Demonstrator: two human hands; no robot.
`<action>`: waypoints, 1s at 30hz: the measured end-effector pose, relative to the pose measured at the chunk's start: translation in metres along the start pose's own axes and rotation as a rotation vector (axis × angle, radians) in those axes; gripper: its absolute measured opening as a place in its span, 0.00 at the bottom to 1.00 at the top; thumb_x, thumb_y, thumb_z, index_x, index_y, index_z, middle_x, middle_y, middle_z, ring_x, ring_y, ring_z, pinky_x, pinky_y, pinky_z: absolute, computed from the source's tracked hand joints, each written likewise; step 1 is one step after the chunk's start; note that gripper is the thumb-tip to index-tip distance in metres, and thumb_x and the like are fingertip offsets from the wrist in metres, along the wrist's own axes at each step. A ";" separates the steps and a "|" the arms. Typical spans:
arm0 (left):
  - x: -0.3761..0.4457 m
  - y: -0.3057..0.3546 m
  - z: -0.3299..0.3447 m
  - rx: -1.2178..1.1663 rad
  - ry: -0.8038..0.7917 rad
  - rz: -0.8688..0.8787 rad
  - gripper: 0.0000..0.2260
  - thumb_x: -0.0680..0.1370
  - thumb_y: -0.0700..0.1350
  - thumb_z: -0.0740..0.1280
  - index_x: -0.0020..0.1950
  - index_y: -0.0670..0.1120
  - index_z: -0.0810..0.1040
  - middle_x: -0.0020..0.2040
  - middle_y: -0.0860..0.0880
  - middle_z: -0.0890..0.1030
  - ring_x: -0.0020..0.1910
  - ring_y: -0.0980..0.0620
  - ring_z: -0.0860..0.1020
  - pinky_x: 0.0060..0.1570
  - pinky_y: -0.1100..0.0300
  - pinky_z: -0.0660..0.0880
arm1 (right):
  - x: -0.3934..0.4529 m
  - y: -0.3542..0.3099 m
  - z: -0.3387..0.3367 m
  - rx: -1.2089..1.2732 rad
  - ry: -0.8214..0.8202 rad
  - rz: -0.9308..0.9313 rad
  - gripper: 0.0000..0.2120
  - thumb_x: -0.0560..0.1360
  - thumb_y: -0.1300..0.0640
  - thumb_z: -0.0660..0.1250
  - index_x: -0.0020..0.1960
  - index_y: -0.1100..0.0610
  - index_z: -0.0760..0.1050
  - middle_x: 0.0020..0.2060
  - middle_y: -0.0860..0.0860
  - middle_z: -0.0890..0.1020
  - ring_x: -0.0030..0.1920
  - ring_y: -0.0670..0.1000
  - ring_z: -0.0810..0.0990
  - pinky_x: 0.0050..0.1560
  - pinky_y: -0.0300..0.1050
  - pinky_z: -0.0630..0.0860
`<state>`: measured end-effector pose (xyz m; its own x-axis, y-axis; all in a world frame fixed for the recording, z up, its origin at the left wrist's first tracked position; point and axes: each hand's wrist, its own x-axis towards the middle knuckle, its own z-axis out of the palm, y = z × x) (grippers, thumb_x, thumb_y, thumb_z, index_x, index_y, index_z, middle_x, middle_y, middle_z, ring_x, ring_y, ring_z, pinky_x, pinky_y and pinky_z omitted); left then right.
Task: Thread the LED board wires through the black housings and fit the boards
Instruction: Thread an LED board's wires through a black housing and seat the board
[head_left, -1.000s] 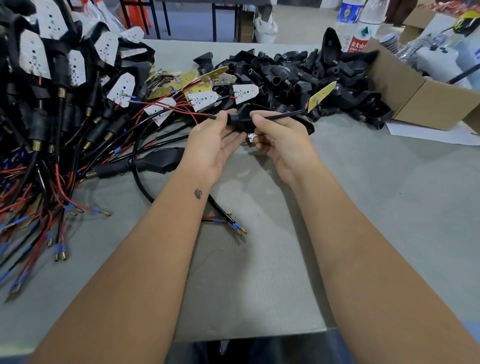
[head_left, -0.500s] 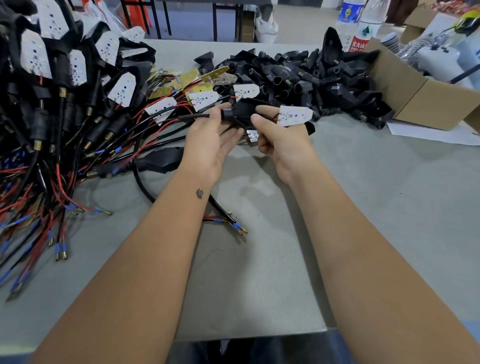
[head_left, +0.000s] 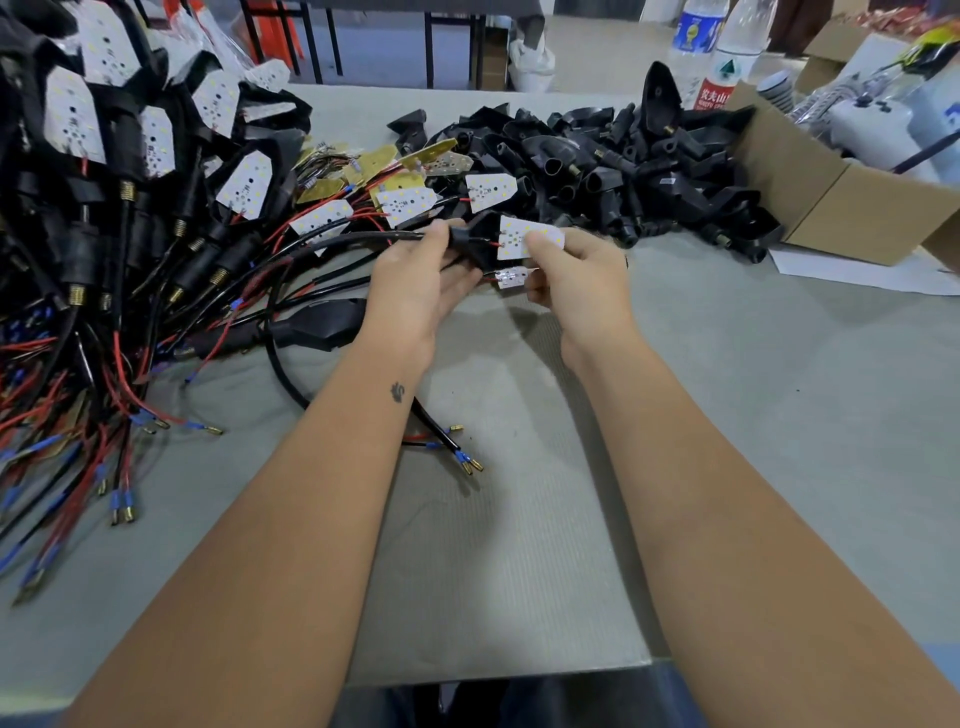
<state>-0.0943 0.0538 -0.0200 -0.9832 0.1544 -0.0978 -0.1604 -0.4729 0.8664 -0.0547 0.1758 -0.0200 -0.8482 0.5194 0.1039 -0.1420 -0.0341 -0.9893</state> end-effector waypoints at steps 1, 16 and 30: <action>-0.001 -0.001 0.001 0.047 -0.024 0.004 0.10 0.84 0.44 0.60 0.49 0.43 0.79 0.44 0.46 0.83 0.38 0.54 0.83 0.42 0.62 0.81 | -0.001 0.001 0.001 -0.037 -0.009 -0.021 0.06 0.77 0.64 0.66 0.41 0.58 0.77 0.33 0.52 0.77 0.27 0.45 0.72 0.30 0.38 0.71; -0.007 0.000 0.004 0.166 -0.016 0.040 0.13 0.85 0.46 0.57 0.48 0.46 0.79 0.40 0.49 0.83 0.34 0.55 0.82 0.32 0.64 0.77 | -0.002 0.003 0.000 -0.439 0.206 -0.285 0.15 0.68 0.54 0.75 0.45 0.51 0.68 0.44 0.45 0.72 0.41 0.40 0.70 0.40 0.32 0.67; -0.012 0.005 0.000 0.526 -0.184 0.083 0.18 0.82 0.48 0.59 0.36 0.48 0.80 0.35 0.49 0.82 0.38 0.50 0.79 0.48 0.54 0.73 | -0.002 -0.003 0.004 -0.007 -0.320 0.106 0.19 0.74 0.43 0.61 0.33 0.53 0.80 0.29 0.51 0.78 0.31 0.50 0.74 0.39 0.45 0.69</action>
<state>-0.0837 0.0493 -0.0150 -0.9515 0.3063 0.0273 0.0283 -0.0013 0.9996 -0.0542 0.1711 -0.0164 -0.9753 0.2191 0.0263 -0.0419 -0.0672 -0.9969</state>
